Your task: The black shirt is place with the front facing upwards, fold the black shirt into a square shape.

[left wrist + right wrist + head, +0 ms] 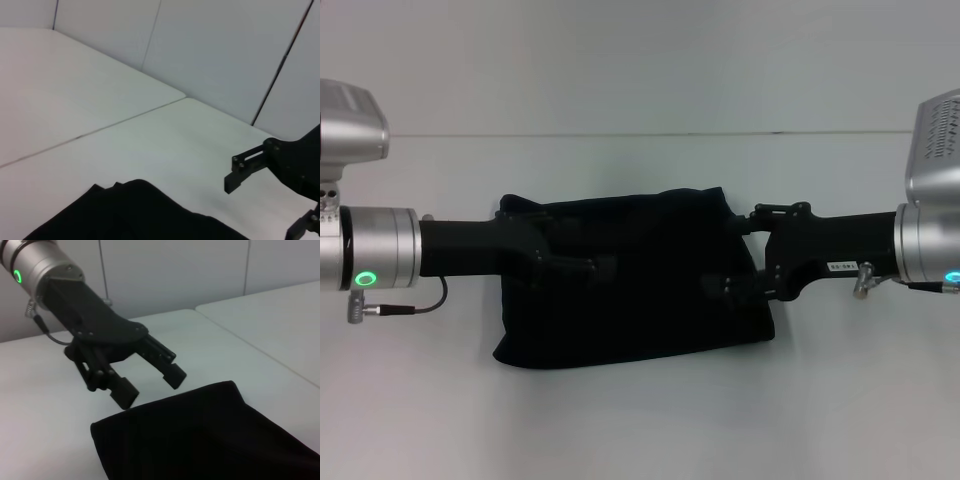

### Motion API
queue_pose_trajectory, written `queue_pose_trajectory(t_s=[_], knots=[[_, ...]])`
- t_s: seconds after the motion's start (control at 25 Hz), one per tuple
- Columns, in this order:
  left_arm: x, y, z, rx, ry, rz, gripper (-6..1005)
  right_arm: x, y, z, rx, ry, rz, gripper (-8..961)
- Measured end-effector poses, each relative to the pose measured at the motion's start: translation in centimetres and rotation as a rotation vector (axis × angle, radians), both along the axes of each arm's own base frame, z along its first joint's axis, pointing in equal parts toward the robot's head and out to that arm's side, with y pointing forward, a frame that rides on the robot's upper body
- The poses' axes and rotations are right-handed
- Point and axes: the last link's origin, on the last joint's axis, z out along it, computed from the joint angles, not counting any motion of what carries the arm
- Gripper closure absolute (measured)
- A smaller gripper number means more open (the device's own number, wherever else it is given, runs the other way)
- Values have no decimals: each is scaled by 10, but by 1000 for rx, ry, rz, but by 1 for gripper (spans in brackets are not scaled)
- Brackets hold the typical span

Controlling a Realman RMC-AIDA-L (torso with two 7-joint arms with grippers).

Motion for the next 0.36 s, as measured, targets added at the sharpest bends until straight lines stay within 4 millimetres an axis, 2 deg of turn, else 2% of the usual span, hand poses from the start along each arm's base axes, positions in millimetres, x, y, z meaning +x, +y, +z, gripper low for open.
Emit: queue_pose_trajectory(t_s=[0.36], knots=[[-4,-3,-2,3,11,3,80,1,-1,0,4,6,-7,25]])
